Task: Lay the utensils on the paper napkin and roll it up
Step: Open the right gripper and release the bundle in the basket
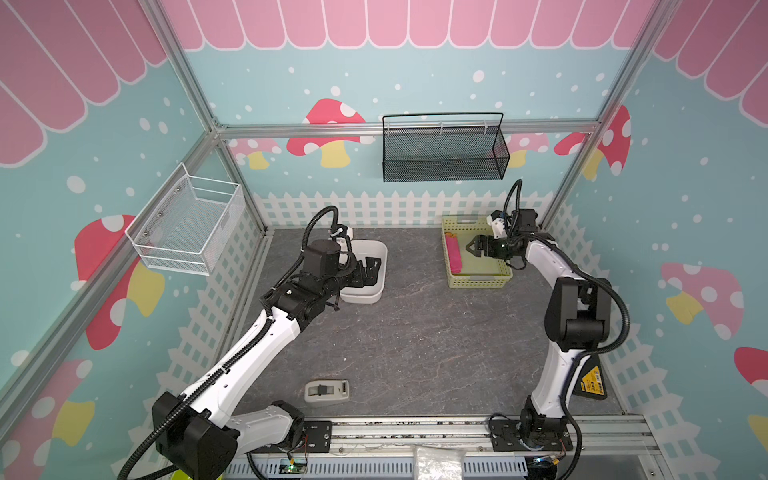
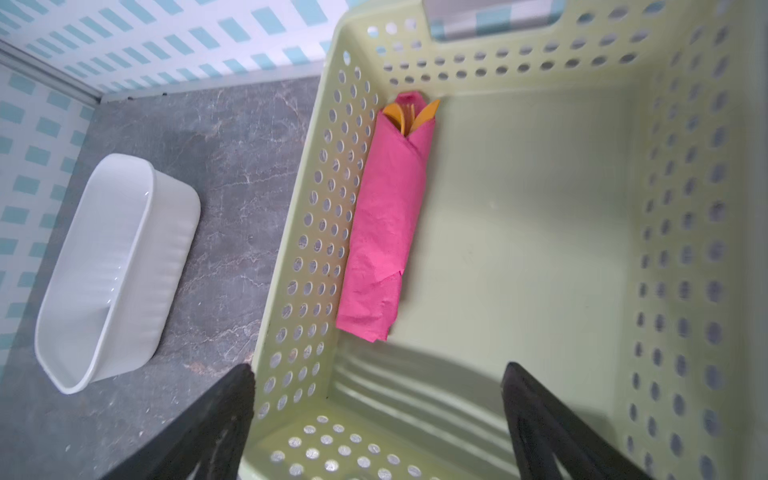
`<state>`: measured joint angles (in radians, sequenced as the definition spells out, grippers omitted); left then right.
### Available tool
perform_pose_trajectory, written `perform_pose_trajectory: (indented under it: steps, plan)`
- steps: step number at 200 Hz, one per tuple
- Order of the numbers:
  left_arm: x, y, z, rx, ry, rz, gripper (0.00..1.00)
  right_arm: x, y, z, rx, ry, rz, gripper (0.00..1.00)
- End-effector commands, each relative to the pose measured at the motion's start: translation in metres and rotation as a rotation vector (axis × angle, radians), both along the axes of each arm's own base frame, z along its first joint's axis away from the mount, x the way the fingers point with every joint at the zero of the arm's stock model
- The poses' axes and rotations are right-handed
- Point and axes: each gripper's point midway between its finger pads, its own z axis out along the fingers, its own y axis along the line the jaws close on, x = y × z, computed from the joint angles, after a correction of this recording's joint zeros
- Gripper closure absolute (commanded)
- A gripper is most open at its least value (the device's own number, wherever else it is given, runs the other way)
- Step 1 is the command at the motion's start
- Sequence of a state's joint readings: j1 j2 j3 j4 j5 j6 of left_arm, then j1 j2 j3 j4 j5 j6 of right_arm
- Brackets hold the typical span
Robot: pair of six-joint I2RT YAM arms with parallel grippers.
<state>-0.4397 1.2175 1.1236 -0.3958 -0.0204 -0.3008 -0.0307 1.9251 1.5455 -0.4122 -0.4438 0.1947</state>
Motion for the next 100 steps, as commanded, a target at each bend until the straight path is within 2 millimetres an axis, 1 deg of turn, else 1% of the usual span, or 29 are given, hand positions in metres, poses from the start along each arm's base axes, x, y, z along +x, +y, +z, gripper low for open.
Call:
perform_pose_trajectory:
  steps: [1,3,5,8,31,34,39,64,86,100]
  plan:
    - [0.010,0.034,-0.023,0.140,-0.012,0.118,0.02,-0.010,-0.014,0.017,-0.096,-0.123,-0.049,0.06]
    - [0.010,0.035,-0.024,0.143,-0.014,0.123,0.02,-0.012,-0.015,0.018,-0.102,-0.133,-0.053,0.06]
    - [0.013,0.044,-0.026,0.147,-0.013,0.150,0.02,-0.014,-0.016,0.018,-0.108,-0.139,-0.055,0.06]
    - [0.015,0.050,-0.028,0.154,-0.013,0.173,0.02,-0.018,-0.018,0.018,-0.119,-0.150,-0.057,0.06]
    - [0.022,0.083,-0.045,0.215,-0.032,0.306,0.02,-0.042,-0.030,0.013,-0.205,-0.230,-0.088,0.05]
    - [0.021,0.086,-0.049,0.220,-0.031,0.312,0.03,-0.045,-0.032,0.010,-0.217,-0.233,-0.091,0.05]
    - [0.022,0.094,-0.051,0.239,-0.044,0.343,0.03,-0.050,-0.034,0.011,-0.234,-0.260,-0.100,0.05]
    - [0.023,0.108,-0.068,0.296,-0.131,0.369,0.03,-0.075,-0.045,0.003,-0.302,-0.366,-0.145,0.03]
    - [0.022,0.123,-0.087,0.360,-0.171,0.410,0.03,-0.093,-0.055,-0.005,-0.368,-0.460,-0.180,0.01]
    - [0.023,0.133,-0.099,0.400,-0.183,0.439,0.03,-0.101,-0.068,-0.008,-0.412,-0.518,-0.253,0.00]
